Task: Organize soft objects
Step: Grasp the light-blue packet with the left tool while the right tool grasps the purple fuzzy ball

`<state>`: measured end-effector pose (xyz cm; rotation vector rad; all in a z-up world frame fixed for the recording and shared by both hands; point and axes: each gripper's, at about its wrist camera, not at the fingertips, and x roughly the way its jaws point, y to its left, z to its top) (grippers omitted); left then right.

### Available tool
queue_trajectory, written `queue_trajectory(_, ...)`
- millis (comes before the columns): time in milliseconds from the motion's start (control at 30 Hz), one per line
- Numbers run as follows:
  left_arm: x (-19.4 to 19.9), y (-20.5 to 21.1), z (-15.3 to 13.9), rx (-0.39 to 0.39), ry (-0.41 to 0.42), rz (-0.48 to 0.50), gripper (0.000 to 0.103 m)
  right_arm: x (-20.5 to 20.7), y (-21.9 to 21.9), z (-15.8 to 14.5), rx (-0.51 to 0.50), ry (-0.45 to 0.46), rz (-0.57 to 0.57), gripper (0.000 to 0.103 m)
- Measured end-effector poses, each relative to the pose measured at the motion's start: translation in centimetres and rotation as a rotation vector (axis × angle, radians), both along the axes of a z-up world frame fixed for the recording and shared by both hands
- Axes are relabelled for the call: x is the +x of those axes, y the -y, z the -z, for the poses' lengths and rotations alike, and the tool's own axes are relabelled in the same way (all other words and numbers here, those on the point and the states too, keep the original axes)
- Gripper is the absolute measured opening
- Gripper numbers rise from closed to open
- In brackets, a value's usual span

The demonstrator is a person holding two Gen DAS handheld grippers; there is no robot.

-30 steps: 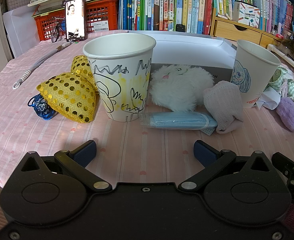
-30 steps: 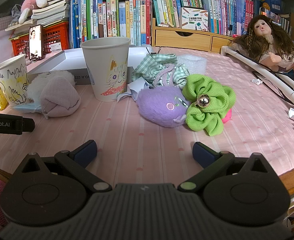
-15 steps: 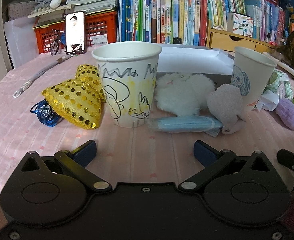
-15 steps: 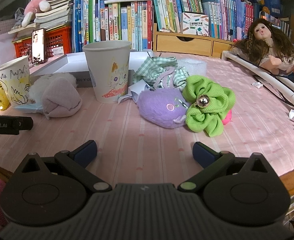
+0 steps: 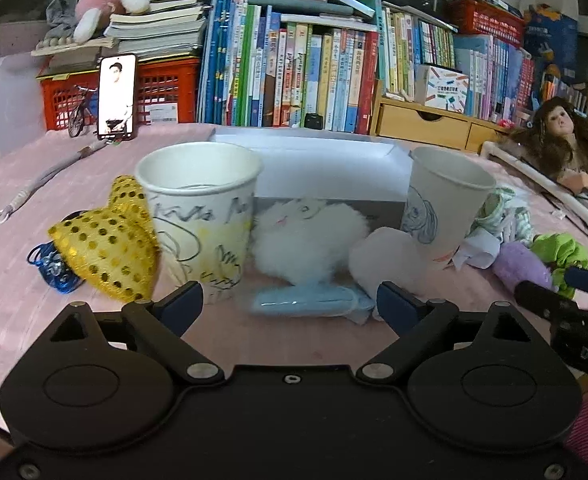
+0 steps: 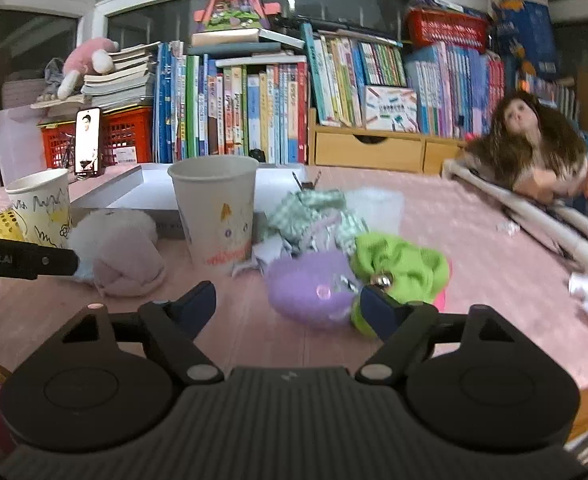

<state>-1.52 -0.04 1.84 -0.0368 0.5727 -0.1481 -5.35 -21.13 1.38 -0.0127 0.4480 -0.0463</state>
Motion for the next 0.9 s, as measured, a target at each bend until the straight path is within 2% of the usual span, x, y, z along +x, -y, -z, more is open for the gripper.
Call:
queue_trajectory(100,0.4,0.9,0.6,0.037,-0.004,-0.001,0.09,1.1,-0.3,0.3,-0.048,-0.019,0.008,0.081)
queue_trajectory(333,0.9,1.9,1.8,0.098,-0.004,-0.001,0.09,3.3,-1.1,1.5,-0.209,-0.063,0.003,0.081)
queue_trajectory(500,1.5,1.9,2.6,0.08,-0.027,0.009,0.089,4.6,-0.4,2.2,-0.193,-0.096,-0.012,0.081)
queue_trajectory(533,1.7,1.9,2.8,0.07,-0.038,0.01,0.088,4.7,-0.3,2.2,-0.185,-0.096,-0.013,0.078)
queue_trajectory(600,1.9,2.0,2.9,0.067,-0.035,0.01,0.085,4.7,-0.1,2.2,-0.177,-0.092,-0.002,0.064)
queue_trajectory(667,1.8,2.2,2.9,0.083,-0.028,0.015,0.083,4.7,0.0,2.2,-0.173,-0.088,-0.001,0.061)
queue_trajectory(733,1.6,2.3,2.8,0.086,-0.021,0.016,0.072,4.4,0.2,2.1,-0.165,-0.084,-0.003,0.06)
queue_trajectory(767,1.5,2.3,2.7,0.09,-0.019,0.012,0.06,4.3,0.2,2.1,-0.161,-0.081,-0.006,0.06)
queue_trajectory(800,1.5,2.1,2.7,0.088,-0.021,0.014,0.053,4.1,0.3,2.0,-0.154,-0.077,-0.011,0.059)
queue_trajectory(900,1.1,1.7,2.4,0.071,-0.03,0.019,0.047,3.5,0.2,1.6,-0.14,-0.059,-0.029,0.059)
